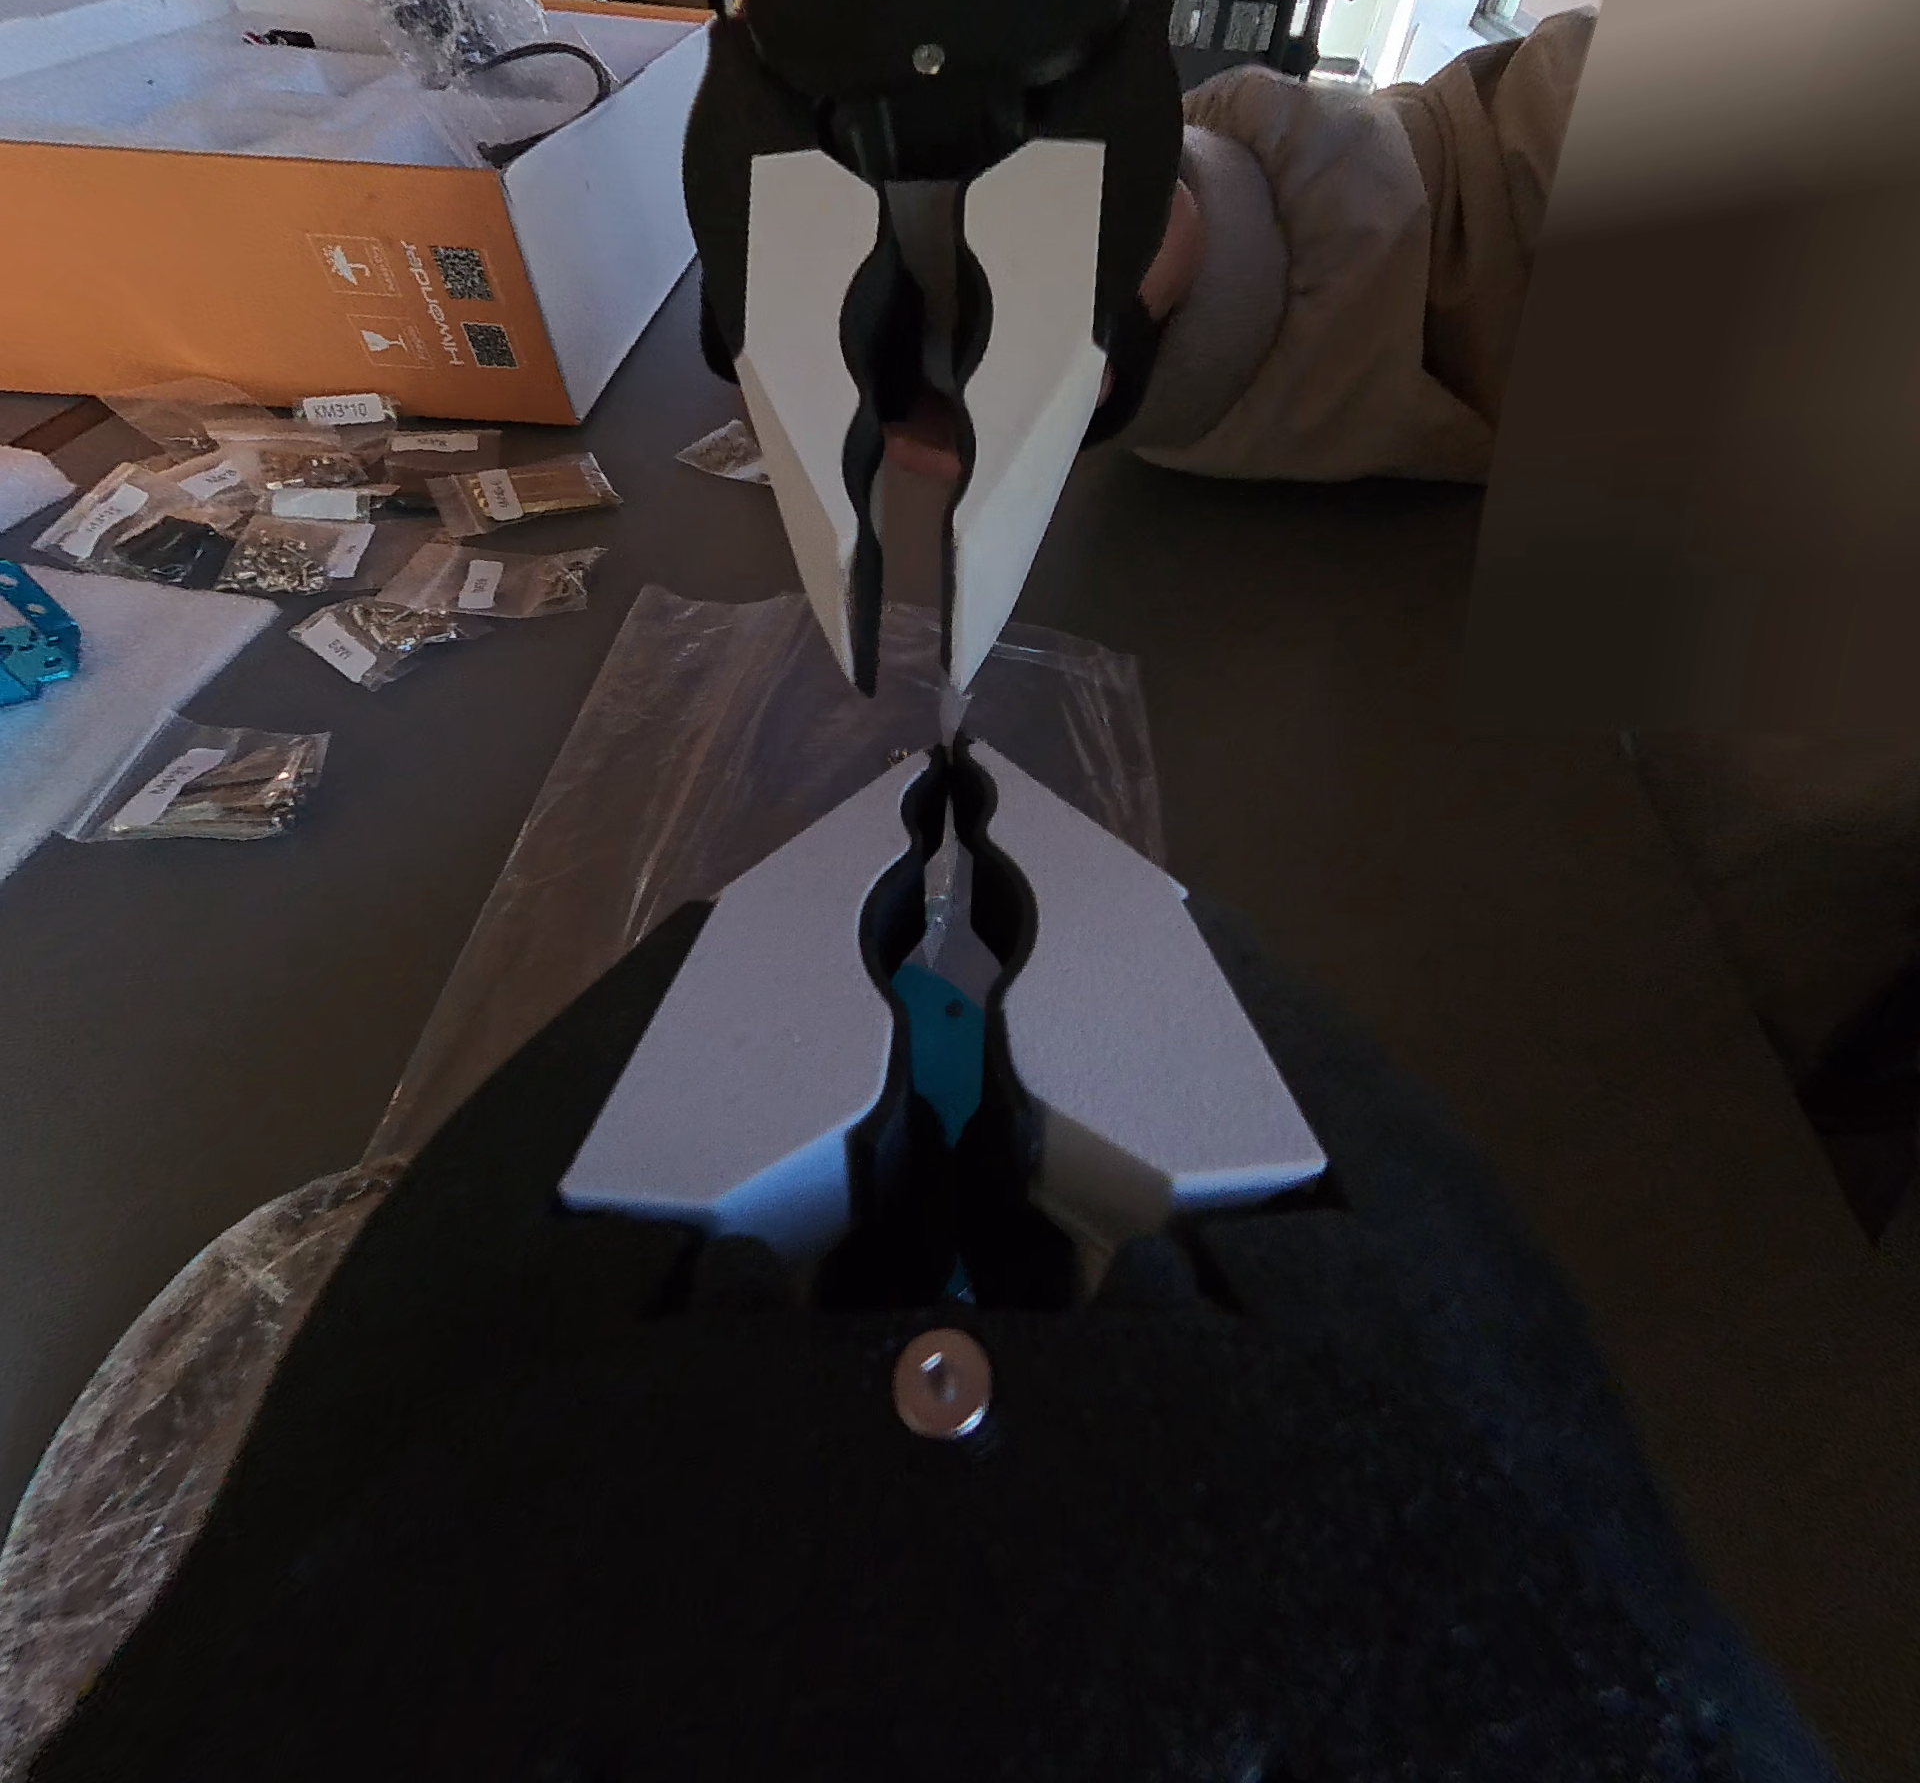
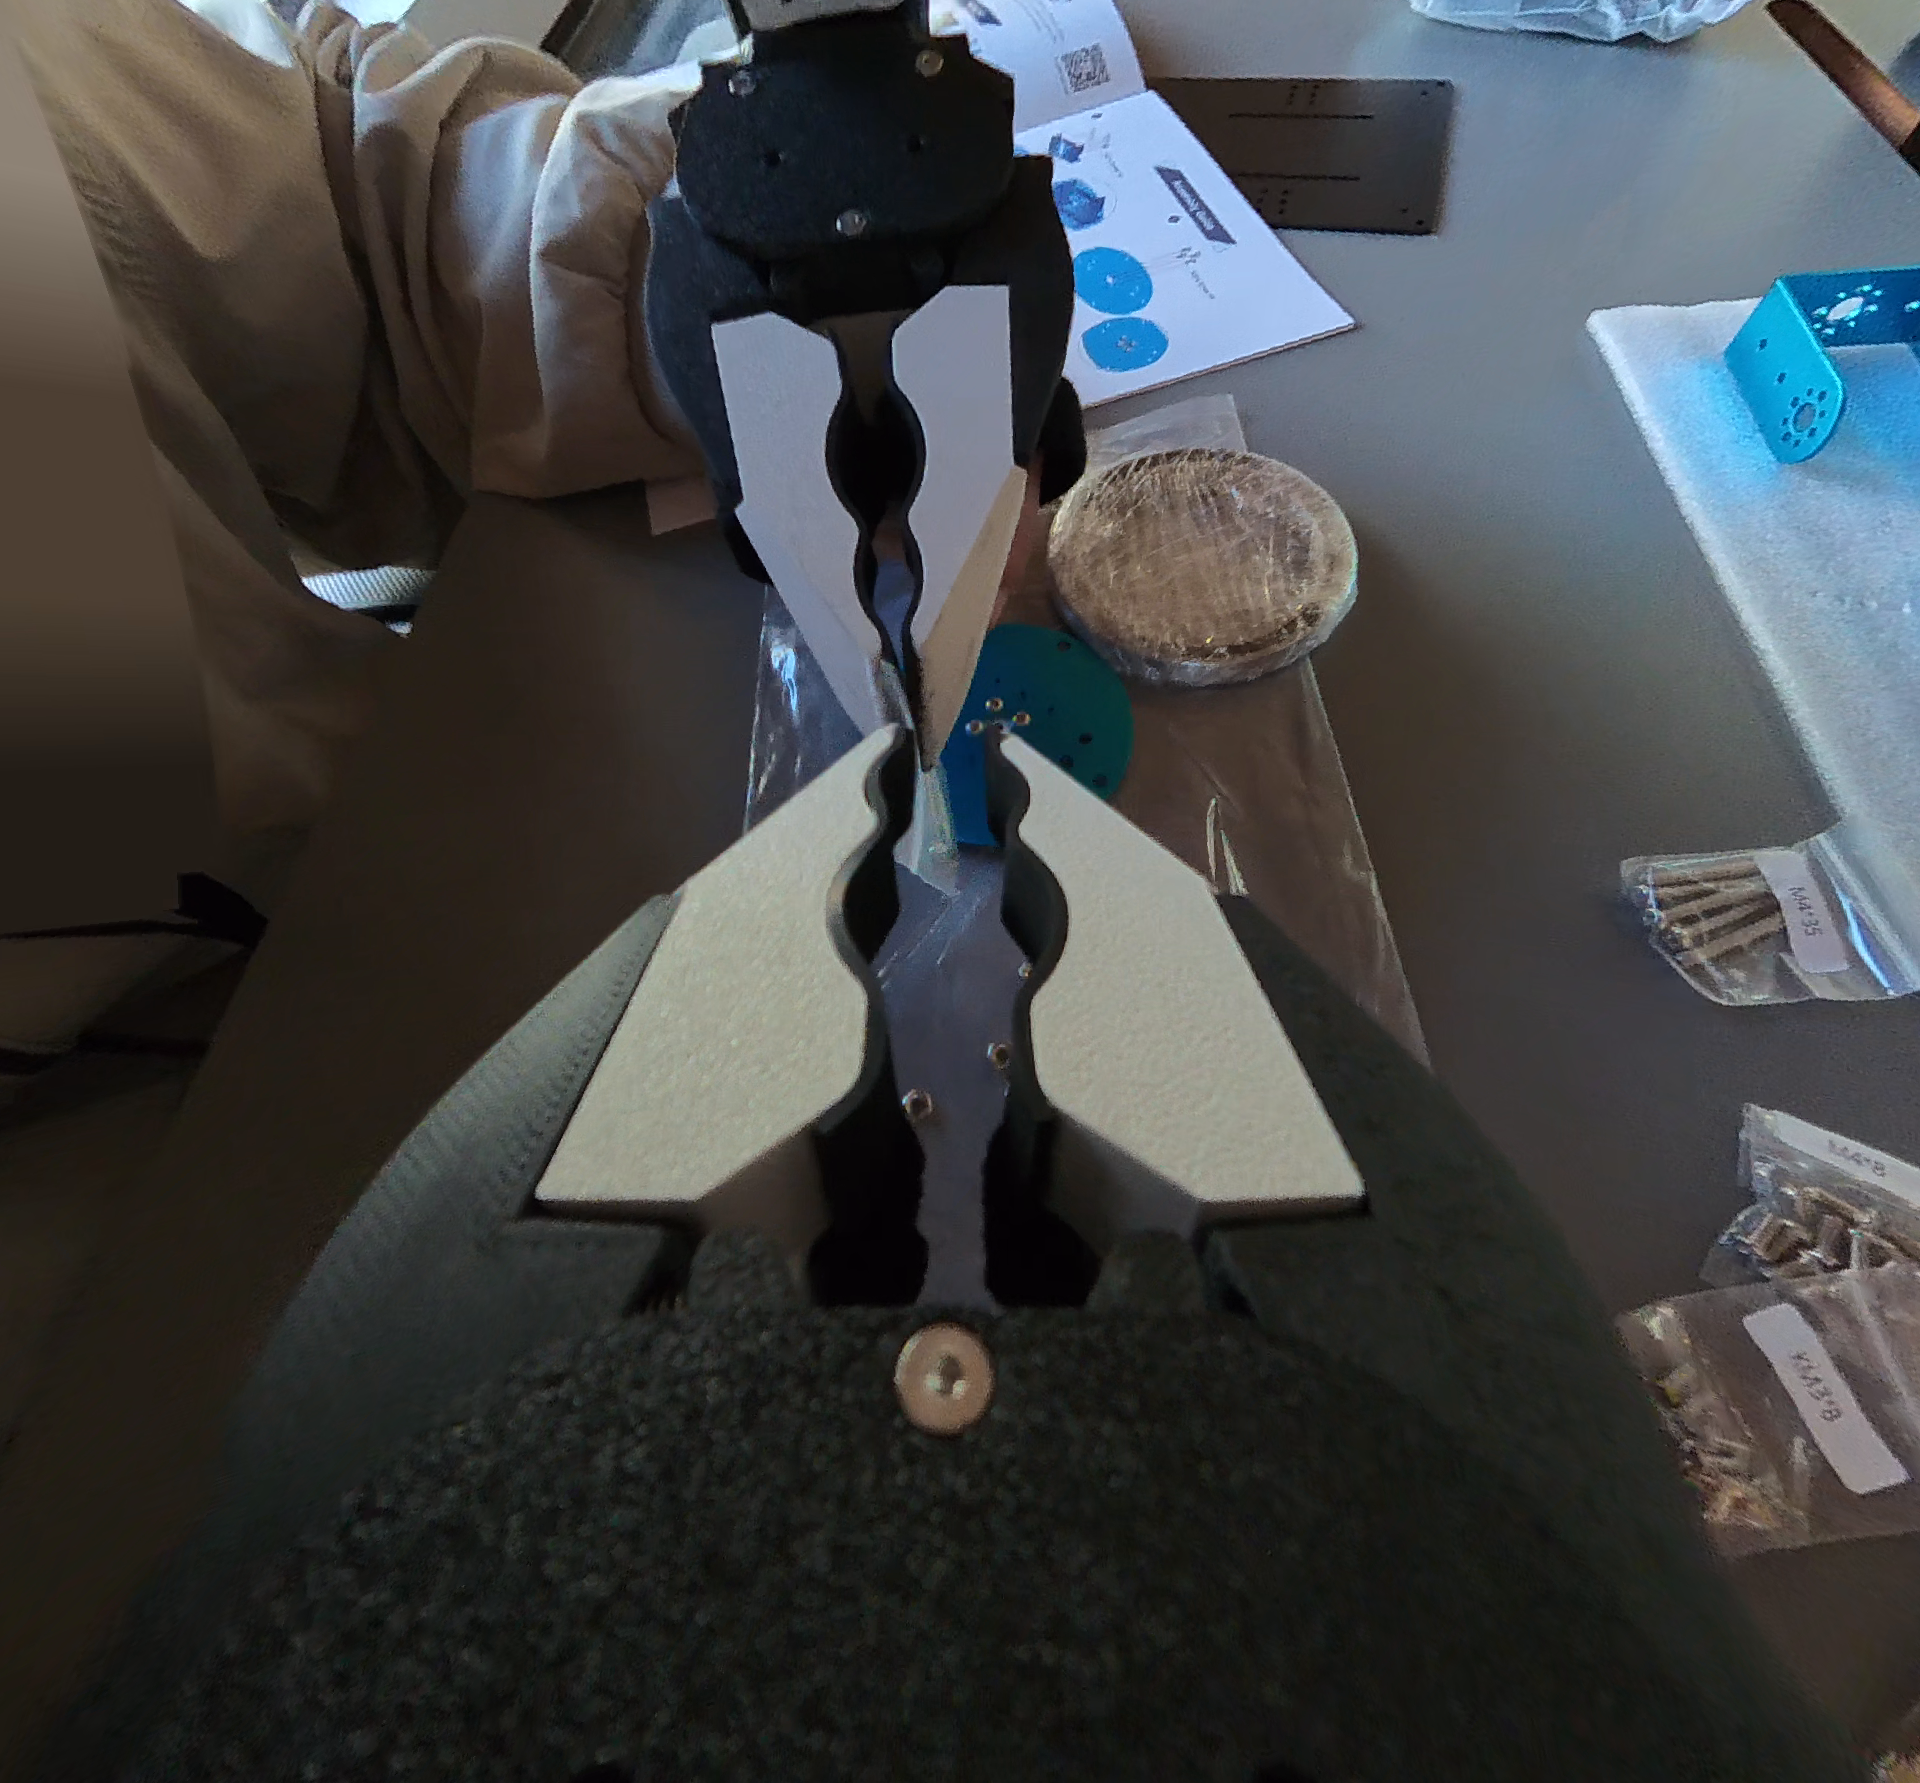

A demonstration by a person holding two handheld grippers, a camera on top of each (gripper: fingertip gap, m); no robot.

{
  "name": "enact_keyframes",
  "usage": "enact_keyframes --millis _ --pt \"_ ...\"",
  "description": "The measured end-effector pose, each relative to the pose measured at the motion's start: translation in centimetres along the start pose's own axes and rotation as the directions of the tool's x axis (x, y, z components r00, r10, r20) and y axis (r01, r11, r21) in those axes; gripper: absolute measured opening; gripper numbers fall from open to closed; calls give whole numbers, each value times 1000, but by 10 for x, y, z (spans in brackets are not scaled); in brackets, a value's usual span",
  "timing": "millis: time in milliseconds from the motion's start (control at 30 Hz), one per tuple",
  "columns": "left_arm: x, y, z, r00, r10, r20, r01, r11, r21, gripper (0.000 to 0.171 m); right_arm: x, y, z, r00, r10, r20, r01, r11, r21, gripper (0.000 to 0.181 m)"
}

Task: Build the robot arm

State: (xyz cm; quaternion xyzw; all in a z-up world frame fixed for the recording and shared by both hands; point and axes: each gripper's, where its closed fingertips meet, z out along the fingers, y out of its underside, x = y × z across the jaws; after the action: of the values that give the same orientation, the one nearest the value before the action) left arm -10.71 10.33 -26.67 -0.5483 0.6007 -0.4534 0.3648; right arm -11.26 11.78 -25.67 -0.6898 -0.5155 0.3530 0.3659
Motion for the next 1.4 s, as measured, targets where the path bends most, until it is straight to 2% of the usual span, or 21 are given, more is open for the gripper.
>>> enact_keyframes --millis 167,300,367,433,467,533,633,700,767,833,900,1033,1133,1233,1400 --pt "2 7 4 997 76 22 -75 996 -54 0 -6 8 2 992 -123 -23 121 989 -85 0" --pt "2 13 7 988 144 50 -138 985 -108 0 -5 14 5 965 -245 -94 227 959 -168 0" --pt "-12 12 6 979 151 134 -136 984 -116 0 1 14 4 960 -245 -137 216 957 -193 0" --pt "-24 5 2 972 117 205 -102 991 -84 3 5 8 1 972 -178 -157 151 974 -167 0" --pt "-36 2 -1 954 105 281 -88 993 -73 10 10 6 -1 975 -139 -176 113 982 -149 0" --pt "-58 -2 -10 899 87 430 -64 996 -67 16 22 3 -5 972 -60 -228 35 993 -112 0" --pt "-82 -14 -32 791 2 612 -13 1000 14 17 46 8 -10 941 50 -334 -75 995 -63 0" --pt "-80 -17 -33 787 -118 605 70 992 103 16 57 13 -11 913 87 -397 -109 993 -33 0" --pt "-71 -13 -21 816 -274 509 222 962 161 14 63 14 -10 892 102 -441 -118 993 -10 0" --pt "-61 -9 -8 833 -390 393 346 921 180 14 65 11 -9 869 104 -485 -109 994 17 0" --pt "-58 -2 -1 832 -423 360 389 906 165 13 64 6 -9 857 111 -503 -101 994 49 0" --pt "-56 3 6 851 -407 333 381 913 143 14 51 8 2 890 210 -404 -190 978 90 0" --pt "-51 1 9 881 -351 317 330 936 118 15 46 8 7 897 347 -275 -317 937 147 0" --pt "-44 -3 9 903 -340 261 318 940 124 19 41 6 7 878 461 -127 -434 880 194 0" --pt "-40 -10 5 914 -369 170 344 925 162 21 30 -2 5 832 548 87 -552 801 232 0"
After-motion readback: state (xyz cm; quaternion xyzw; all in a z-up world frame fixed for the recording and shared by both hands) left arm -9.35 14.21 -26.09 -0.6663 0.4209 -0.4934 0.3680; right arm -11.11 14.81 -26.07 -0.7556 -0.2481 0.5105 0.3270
